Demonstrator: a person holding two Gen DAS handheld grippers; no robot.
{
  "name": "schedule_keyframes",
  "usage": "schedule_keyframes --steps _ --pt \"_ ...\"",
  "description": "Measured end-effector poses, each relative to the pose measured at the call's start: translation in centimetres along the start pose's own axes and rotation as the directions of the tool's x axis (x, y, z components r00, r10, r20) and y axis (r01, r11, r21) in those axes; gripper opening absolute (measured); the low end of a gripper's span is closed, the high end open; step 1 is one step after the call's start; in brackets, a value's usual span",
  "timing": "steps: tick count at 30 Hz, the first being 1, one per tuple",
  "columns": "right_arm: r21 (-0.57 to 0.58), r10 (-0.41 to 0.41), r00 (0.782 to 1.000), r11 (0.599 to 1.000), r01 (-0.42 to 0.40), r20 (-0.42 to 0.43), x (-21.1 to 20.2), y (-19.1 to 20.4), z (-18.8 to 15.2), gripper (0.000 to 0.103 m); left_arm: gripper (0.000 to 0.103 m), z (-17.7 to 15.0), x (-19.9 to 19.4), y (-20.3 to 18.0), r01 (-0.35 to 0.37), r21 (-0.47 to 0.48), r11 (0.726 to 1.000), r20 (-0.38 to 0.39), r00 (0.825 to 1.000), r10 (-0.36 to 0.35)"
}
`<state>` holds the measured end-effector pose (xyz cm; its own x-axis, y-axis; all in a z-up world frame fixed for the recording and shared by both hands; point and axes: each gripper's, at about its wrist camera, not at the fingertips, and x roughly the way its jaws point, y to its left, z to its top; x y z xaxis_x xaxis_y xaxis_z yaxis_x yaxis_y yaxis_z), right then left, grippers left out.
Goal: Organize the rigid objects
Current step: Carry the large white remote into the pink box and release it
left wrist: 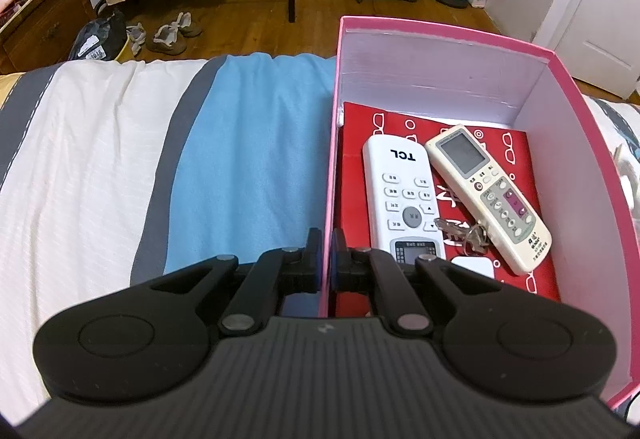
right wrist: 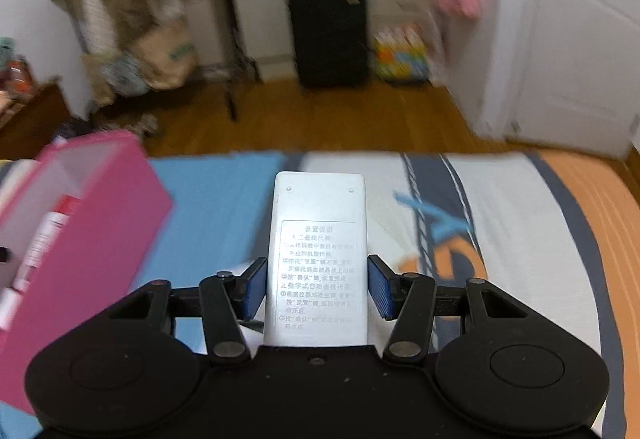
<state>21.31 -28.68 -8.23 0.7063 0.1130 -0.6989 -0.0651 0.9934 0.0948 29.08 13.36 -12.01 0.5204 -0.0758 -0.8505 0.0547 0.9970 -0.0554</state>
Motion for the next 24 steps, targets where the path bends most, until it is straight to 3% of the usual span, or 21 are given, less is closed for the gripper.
schedule_keyframes --steps 2,6,11,13,17,19,20,24 --pt "0.010 0.062 0.997 0.998 -0.063 0.052 -1.7 0.9 0.2 0.058 0.003 0.0 0.1 0.1 0.002 0.000 1.000 0.001 1.000 -0.002" --pt "0.031 0.203 0.969 0.977 -0.209 0.140 -4.5 3.1 0.7 0.058 0.003 0.0 0.1 0.1 0.002 -0.004 1.000 0.000 1.000 -0.002" --pt "0.020 0.401 0.894 0.910 -0.413 0.199 -6.8 7.5 1.2 0.058 0.003 0.0 0.0 0.1 -0.003 -0.021 1.000 -0.002 1.000 0.003" --pt "0.007 0.475 0.859 0.874 -0.485 0.193 -7.2 9.7 1.6 0.058 0.003 0.0 0.0 0.1 -0.001 -0.023 1.000 -0.002 1.000 0.001" --pt "-0.054 0.536 0.833 0.844 -0.534 0.137 -7.0 14.2 1.4 0.058 0.003 0.0 -0.1 0.1 0.006 -0.024 1.000 -0.001 1.000 -0.006" --pt "-0.090 0.583 0.805 0.813 -0.576 0.115 -6.2 16.2 0.6 0.058 0.003 0.0 -0.1 0.1 0.007 -0.022 1.000 -0.001 1.000 -0.007" --pt "-0.102 0.593 0.800 0.805 -0.585 0.093 -5.6 17.1 0.2 0.058 0.003 0.0 -0.1 0.2 0.010 -0.024 1.000 -0.001 1.000 -0.010" --pt "-0.131 0.550 0.835 0.829 -0.544 0.009 -3.1 19.6 -1.2 0.058 0.003 -0.2 -0.3 0.4 0.020 -0.024 1.000 0.003 1.000 -0.020"
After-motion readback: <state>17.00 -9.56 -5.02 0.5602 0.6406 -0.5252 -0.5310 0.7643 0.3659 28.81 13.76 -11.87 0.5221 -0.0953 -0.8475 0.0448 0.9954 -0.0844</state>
